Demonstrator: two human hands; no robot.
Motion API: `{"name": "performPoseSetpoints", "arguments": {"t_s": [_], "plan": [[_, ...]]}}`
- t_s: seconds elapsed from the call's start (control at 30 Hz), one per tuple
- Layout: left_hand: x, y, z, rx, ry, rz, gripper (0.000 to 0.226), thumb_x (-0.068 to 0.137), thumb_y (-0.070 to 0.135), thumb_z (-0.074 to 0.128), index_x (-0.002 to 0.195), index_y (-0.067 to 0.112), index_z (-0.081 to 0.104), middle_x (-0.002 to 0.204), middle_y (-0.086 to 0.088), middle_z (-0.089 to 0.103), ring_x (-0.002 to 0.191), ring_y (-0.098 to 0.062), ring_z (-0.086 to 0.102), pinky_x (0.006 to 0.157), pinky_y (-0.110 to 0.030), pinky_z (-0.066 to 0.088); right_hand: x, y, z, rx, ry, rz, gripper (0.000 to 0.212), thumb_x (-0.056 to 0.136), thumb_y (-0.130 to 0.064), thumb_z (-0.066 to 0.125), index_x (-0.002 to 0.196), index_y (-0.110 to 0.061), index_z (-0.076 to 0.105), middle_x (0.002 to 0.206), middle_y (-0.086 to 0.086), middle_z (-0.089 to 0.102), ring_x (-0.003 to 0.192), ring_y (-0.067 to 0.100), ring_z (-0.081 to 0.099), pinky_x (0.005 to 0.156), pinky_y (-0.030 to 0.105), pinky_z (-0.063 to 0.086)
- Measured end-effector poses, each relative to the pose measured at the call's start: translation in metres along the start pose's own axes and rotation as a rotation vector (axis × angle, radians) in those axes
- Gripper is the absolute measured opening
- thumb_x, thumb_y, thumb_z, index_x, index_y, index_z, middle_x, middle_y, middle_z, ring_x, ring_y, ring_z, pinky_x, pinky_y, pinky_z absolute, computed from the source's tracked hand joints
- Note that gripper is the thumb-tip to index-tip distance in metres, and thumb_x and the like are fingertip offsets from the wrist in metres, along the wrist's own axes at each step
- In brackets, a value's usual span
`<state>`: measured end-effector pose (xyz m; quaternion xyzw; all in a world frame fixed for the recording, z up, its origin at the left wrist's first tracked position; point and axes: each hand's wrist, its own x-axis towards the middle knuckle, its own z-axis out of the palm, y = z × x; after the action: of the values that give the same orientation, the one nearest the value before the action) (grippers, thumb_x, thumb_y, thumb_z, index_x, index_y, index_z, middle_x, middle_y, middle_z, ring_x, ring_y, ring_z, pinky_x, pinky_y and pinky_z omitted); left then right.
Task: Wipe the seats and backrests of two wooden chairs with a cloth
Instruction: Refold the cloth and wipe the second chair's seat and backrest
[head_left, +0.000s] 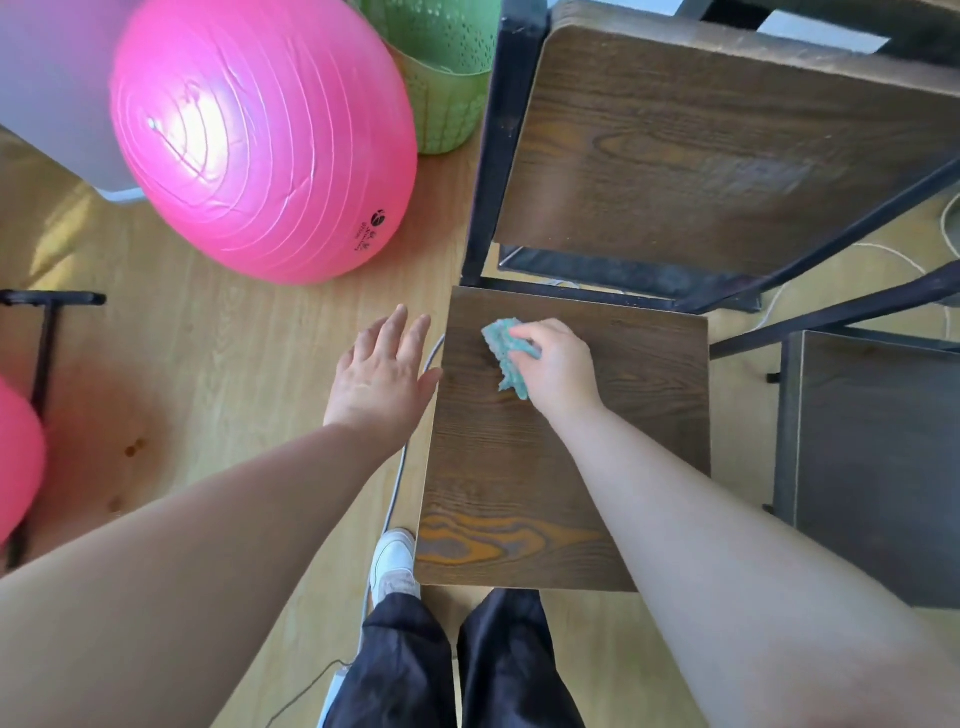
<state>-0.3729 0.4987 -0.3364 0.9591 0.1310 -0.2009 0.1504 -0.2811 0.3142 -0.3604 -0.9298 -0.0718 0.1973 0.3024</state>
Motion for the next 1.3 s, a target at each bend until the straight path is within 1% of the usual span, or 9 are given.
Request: {"name": "performPoseSetpoints", "arguments": {"t_s": [0.13,0.37,0.47,0.7,0.9,1.0,1.1,1.2,1.3], "plan": [[-0.015,0.022,0.009,0.015,-0.031,0.044,0.061,0.102,0.048,0.027,0.154,0.026,0.005,0.163,0.001,0.003,0.148,-0.022,0.005,0.115,-0.044,0.024,-0.036,0.040,-0.022,-0.036,0.019,0.001,0.024,0.093,-0.014,0.062,0.117,-0.013,0.068,0.122,-0.004,0.056,0.103,0.009,0.055,0.075,0.000,0.036],[-0.030,0.061,0.037,0.017,-0.077,0.085,0.062,0.102,0.047,0.032,0.155,0.026,0.007,0.163,0.002,0.004,0.147,-0.023,0.007,0.116,-0.042,0.023,-0.067,0.100,-0.026,-0.191,-0.180,-0.097,0.045,0.085,-0.012,0.069,0.129,-0.016,0.061,0.138,-0.002,0.051,0.123,0.021,0.045,0.102,0.032,0.040],[-0.035,0.069,0.043,0.040,-0.101,0.088,0.062,0.102,0.047,0.030,0.155,0.025,0.005,0.163,0.002,0.002,0.148,-0.022,0.004,0.117,-0.042,0.020,-0.071,0.107,-0.026,-0.266,-0.207,-0.151,0.052,0.083,-0.009,0.070,0.132,-0.021,0.058,0.139,-0.005,0.049,0.120,0.021,0.043,0.095,0.035,0.044],[-0.035,0.082,0.056,0.052,-0.120,0.087,0.063,0.100,0.048,0.035,0.154,0.027,0.010,0.162,0.002,0.008,0.148,-0.022,0.007,0.116,-0.041,0.022,-0.067,0.100,-0.021,-0.153,-0.041,-0.135,0.026,0.090,-0.013,0.063,0.115,-0.015,0.069,0.116,-0.002,0.055,0.110,0.017,0.050,0.085,0.032,0.048],[-0.028,0.100,0.066,0.051,-0.152,0.087,0.060,0.099,0.051,0.037,0.150,0.023,0.026,0.146,-0.003,0.039,0.135,-0.026,0.031,0.107,-0.040,0.032,-0.073,0.094,-0.026,0.112,0.020,-0.012,0.024,0.089,-0.013,0.063,0.111,-0.018,0.072,0.101,-0.005,0.061,0.084,0.012,0.058,0.075,0.026,0.049],[-0.023,0.111,0.074,-0.021,-0.194,0.055,0.051,0.098,0.054,0.038,0.138,0.022,0.046,0.133,-0.002,0.052,0.126,-0.026,0.040,0.102,-0.039,0.036,-0.078,0.093,-0.026,0.153,0.002,0.015,0.024,0.090,-0.014,0.064,0.112,-0.019,0.072,0.101,-0.005,0.063,0.084,0.009,0.059,0.077,0.028,0.053],[-0.020,0.119,0.080,-0.091,-0.199,0.021,0.038,0.097,0.051,0.041,0.111,0.020,0.060,0.110,0.000,0.060,0.112,-0.025,0.048,0.092,-0.039,0.039,-0.083,0.095,-0.025,0.133,-0.026,0.000,0.026,0.090,-0.013,0.065,0.114,-0.019,0.071,0.103,-0.004,0.064,0.087,0.012,0.060,0.078,0.029,0.054],[-0.018,0.121,0.082,-0.117,-0.168,-0.004,0.026,0.097,0.040,0.046,0.079,0.022,0.050,0.079,0.005,0.053,0.090,-0.026,0.056,0.076,-0.037,0.037,-0.086,0.096,-0.026,0.149,-0.037,0.005,0.027,0.092,-0.013,0.062,0.117,-0.019,0.070,0.104,-0.002,0.065,0.087,0.012,0.061,0.079,0.029,0.054],[-0.016,0.117,0.082,-0.107,-0.136,-0.017,0.028,0.096,0.035,0.047,0.070,0.024,0.044,0.069,0.007,0.049,0.079,-0.024,0.054,0.070,-0.035,0.032,-0.086,0.097,-0.029,0.166,-0.024,0.043,0.026,0.094,-0.014,0.057,0.116,-0.021,0.070,0.104,-0.003,0.067,0.087,0.011,0.061,0.076,0.024,0.053]]}}
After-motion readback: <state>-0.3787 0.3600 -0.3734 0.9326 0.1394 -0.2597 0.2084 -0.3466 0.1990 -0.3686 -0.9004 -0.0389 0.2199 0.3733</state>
